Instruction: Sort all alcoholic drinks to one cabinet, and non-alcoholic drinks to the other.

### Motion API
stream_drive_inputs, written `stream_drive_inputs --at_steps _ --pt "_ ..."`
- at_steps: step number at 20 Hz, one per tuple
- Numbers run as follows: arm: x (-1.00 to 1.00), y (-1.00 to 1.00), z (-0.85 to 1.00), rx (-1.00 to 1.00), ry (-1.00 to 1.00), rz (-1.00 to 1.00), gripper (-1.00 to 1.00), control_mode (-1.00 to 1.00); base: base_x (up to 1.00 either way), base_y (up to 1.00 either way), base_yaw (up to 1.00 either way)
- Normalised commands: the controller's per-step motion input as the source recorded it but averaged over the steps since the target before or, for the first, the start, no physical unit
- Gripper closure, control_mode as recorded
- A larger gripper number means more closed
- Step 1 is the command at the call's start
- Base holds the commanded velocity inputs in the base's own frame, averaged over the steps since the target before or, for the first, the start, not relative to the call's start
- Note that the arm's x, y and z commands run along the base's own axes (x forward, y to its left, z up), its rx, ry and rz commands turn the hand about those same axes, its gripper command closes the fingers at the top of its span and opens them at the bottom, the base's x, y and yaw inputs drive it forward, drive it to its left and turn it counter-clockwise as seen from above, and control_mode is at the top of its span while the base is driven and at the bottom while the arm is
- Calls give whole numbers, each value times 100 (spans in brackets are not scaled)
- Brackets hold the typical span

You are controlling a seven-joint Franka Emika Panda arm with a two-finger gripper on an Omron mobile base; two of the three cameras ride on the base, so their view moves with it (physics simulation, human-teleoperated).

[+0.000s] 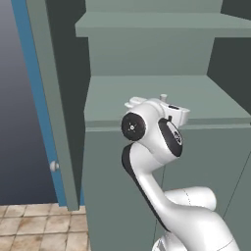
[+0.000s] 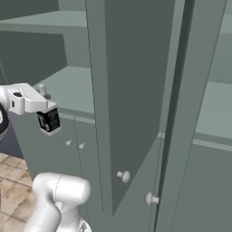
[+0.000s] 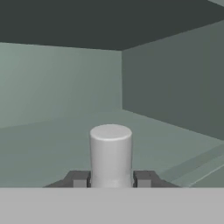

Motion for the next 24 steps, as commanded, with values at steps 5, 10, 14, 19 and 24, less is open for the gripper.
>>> stream_drive_inputs --at_steps 5,10,14,19,24 --pt "7 0 42 -3 0 0 100 -100 0 0 0" --pt "4 0 17 -3 -4 0 100 -100 0 0 0" --pt "10 -9 0 -1 -15 3 100 -100 0 0 0" --pt "17 -17 1 0 -14 7 100 -100 0 0 0" --pt "20 -14 10 0 -6 5 100 -100 0 0 0"
